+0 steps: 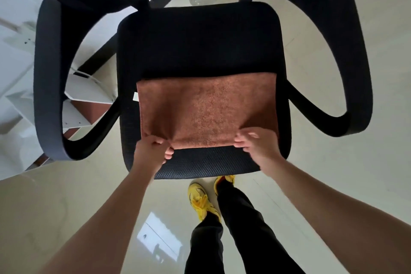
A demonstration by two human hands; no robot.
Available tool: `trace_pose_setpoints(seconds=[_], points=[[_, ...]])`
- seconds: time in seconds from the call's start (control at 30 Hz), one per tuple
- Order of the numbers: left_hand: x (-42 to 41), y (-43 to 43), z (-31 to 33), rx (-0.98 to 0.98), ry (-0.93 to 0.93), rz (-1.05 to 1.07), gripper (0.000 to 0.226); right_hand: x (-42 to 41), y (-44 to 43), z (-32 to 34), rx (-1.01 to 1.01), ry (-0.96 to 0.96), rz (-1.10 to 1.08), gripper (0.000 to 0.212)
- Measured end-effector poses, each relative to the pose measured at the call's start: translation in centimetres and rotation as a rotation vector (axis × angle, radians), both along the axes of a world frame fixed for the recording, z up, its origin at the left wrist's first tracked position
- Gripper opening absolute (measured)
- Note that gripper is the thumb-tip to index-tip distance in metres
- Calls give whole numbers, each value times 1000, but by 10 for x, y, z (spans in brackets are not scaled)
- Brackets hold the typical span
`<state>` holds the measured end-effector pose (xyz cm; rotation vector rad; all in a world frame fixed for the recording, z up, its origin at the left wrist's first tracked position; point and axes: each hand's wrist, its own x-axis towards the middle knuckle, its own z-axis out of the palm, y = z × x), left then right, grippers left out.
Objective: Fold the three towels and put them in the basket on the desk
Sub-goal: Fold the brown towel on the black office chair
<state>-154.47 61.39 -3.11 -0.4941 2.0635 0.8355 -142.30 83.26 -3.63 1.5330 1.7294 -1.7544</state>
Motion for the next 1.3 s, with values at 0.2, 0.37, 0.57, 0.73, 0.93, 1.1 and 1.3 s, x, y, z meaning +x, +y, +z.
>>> trace_pose_setpoints(seconds=[0.2,0.37,0.57,0.73,0.93,1.1,1.3], points=[[-27,-16,18,-355,473,-463,7,0,46,21,257,-115,-91,9],[-55,59,10,-155,642,-1037,54,-101,44,26,-90,75,5,19],[-97,42,-9,-296,494,-1069,72,-106,109,8,-94,20,-388,20],[-89,30,4,-275,701,-884,58,-82,113,11,445,-43,-150,13],[-43,11,-12,-307,594,-1214,102,-21,68,12,537,-133,176,56],[-48,15,-9,-330,550,-1246,119,-24,63,5,397,-330,124,75],[-69,-2,-5,-344,567,-1360,133,-27,81,7,312,-343,122,70]])
